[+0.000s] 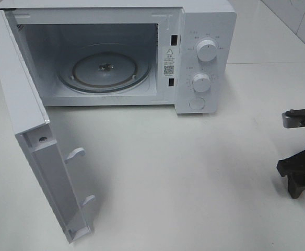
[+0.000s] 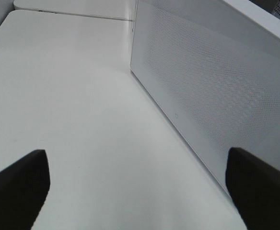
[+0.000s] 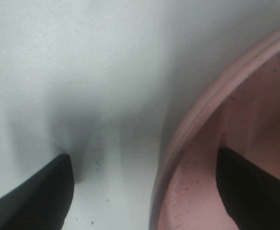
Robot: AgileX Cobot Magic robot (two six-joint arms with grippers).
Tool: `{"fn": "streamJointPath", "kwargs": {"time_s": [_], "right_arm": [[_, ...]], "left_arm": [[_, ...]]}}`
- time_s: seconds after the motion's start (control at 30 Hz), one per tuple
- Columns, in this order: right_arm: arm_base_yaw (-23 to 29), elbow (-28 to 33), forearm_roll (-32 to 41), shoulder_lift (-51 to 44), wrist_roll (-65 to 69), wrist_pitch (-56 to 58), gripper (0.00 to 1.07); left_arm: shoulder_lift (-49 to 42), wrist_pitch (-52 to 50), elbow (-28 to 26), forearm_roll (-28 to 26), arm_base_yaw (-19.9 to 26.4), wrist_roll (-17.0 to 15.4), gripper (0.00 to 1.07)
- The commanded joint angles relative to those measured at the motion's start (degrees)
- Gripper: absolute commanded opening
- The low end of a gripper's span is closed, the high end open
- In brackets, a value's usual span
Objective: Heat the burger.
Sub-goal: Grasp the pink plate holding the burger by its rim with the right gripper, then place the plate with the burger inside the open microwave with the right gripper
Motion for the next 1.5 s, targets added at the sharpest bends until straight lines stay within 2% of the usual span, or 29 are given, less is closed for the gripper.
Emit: {"fn": "streamJointPath", "kwargs": {"time_s": [0.03,0.1,0.17,0.2,0.27,0.3,0.33,0.37,0.4,0.43,0.47,0.5,0.53,0.93,1.1,1.17,1.5], "right_arm": [[-0.34,0.4,0.0,0.34,-0.06,0.34,0.76],[-0.34,0.4,0.0,0.34,0.11,0.23,0.73],[-0.34,0.4,-0.46,0.34,1.32,0.23,0.63],[-0.34,0.4,-0.46,0.34,1.32,0.23,0.63],[-0.34,0.4,-1.66,0.34,3.67,0.52,0.47],[-0.34,0.4,-1.66,0.34,3.67,0.52,0.47],[-0.34,0.4,-2.29,0.34,5.04,0.8,0.34],[-0.34,0.4,-2.29,0.34,5.04,0.8,0.34],[-0.34,0.4,-2.41,0.34,5.61,0.86,0.22],[-0.34,0.4,-2.41,0.34,5.67,0.86,0.17],[-0.34,0.4,-2.41,0.34,5.67,0.86,0.17],[-0.23,0.4,-2.35,0.34,5.67,0.92,0.05],[-0.17,0.4,-2.35,0.34,5.67,0.97,0.0],[1.26,0.34,-3.78,-0.46,6.53,4.24,0.0],[4.24,0.34,-8.37,-2.06,11.52,6.13,0.0],[7.22,0.34,-13.12,-3.04,16.96,9.0,0.0],[12.66,0.4,-17.07,-7.56,22.35,12.89,0.0]], "left_arm": [[0.11,-0.46,0.0,-0.52,-0.29,-0.11,0.91],[0.11,-0.46,0.0,-0.52,-0.29,-0.11,0.91],[0.11,-0.46,0.0,-0.52,-0.29,-0.11,0.91],[0.11,-0.46,0.0,-0.52,-0.29,-0.11,0.91],[0.11,-0.46,0.0,-0.52,-0.29,-0.11,0.91],[0.11,-0.46,0.0,-0.52,-0.29,-0.11,0.91],[0.11,-0.46,0.0,-0.52,-0.29,-0.11,0.91],[0.11,-0.46,0.0,-0.52,-0.29,-0.11,0.91],[0.11,-0.46,0.0,-0.52,-0.29,-0.11,0.91],[0.11,-0.46,0.0,-0.52,-0.29,-0.11,0.91],[0.11,-0.46,0.0,-0.52,-0.29,-0.11,0.91],[0.11,-0.46,0.0,-0.52,-0.29,-0.11,0.91],[0.11,-0.46,0.0,-0.52,-0.29,-0.11,0.91],[0.11,-0.46,0.0,-0.52,-0.29,-0.11,0.91],[0.11,-0.46,0.0,-0.52,-0.29,-0.11,0.91],[0.11,-0.46,0.0,-0.52,-0.29,-0.11,0.91],[0.11,-0.46,0.0,-0.52,-0.29,-0.11,0.91]]}}
